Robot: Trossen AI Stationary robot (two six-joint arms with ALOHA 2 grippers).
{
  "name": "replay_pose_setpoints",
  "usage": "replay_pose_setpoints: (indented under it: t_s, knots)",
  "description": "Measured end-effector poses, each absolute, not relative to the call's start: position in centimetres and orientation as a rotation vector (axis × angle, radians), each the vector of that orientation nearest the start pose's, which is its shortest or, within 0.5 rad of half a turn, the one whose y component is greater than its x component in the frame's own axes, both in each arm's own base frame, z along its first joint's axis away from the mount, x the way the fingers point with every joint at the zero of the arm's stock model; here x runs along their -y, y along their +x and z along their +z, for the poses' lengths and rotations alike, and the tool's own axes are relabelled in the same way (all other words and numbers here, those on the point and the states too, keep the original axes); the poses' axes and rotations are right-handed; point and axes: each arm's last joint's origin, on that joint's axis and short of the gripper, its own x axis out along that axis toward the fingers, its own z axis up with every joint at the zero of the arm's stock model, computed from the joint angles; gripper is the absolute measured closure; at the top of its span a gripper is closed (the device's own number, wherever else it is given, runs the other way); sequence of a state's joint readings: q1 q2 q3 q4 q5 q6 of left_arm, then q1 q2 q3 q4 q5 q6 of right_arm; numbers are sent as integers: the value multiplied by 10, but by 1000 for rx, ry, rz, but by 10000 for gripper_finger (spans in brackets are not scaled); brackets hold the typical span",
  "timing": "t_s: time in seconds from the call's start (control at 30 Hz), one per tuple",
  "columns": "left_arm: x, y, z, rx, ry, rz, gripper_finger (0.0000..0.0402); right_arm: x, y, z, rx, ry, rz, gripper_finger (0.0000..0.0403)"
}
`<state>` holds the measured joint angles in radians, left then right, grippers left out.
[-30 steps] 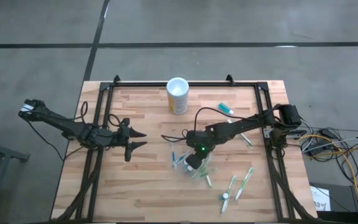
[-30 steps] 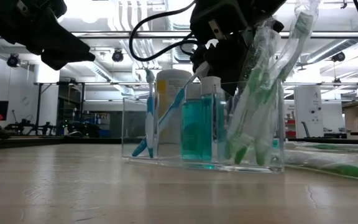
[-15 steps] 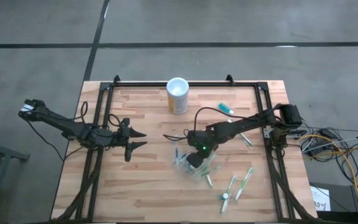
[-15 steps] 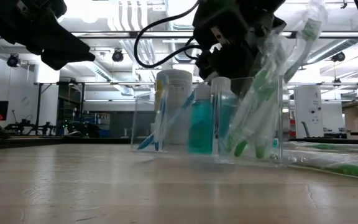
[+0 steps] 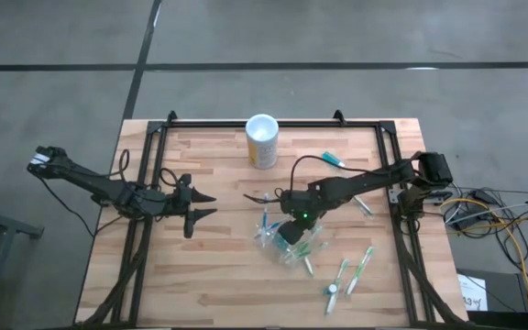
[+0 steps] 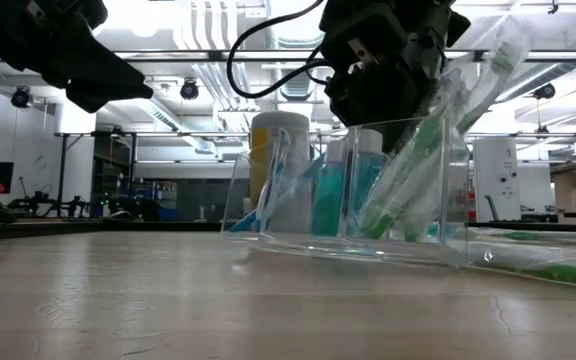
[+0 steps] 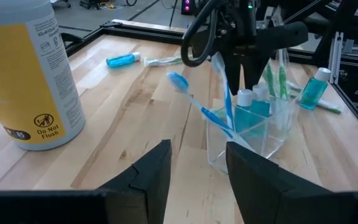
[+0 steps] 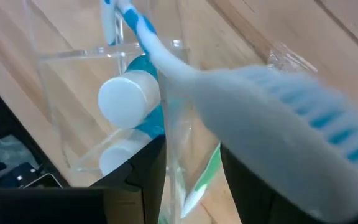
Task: Pick & Place toothbrushing station
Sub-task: Adjust the transparent organizer on the table
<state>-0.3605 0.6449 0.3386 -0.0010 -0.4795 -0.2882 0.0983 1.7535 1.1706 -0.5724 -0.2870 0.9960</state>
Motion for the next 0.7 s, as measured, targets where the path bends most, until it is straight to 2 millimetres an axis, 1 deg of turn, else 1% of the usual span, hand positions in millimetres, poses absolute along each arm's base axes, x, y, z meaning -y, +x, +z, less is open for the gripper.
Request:
replay_pose_setpoints:
  t_s: [0.43, 0.7]
  knots:
    - [40, 145, 217, -261, -160, 157, 243, -49, 346, 194, -1193, 986, -226, 255]
    - [40, 145, 217, -262, -160, 157, 243, -45, 336, 211, -1126, 925, -318, 255]
